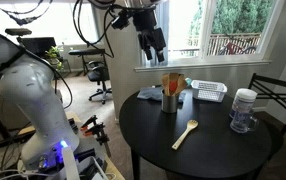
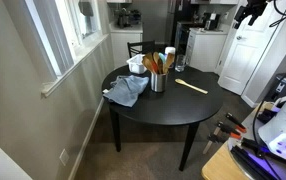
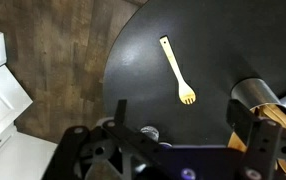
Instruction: Pick up the cooking stick and put it in the silver tin
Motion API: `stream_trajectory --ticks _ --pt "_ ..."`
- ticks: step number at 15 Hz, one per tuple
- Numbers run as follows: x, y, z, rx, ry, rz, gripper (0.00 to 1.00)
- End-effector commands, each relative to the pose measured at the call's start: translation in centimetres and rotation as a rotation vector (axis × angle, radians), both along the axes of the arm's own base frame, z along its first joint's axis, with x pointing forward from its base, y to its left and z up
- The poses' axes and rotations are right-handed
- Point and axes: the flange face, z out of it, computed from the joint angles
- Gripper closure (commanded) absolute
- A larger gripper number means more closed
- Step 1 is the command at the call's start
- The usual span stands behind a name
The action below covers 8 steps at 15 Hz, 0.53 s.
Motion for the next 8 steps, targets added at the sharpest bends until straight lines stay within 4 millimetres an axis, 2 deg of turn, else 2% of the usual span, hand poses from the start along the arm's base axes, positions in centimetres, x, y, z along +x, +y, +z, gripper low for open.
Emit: stream_trajectory --ticks 1,8 --pt "0.01 -0.01 0.08 0.001 0.001 0.000 0.00" --pt "0.19 -0.28 -0.12 0.013 0.004 0.001 0.00"
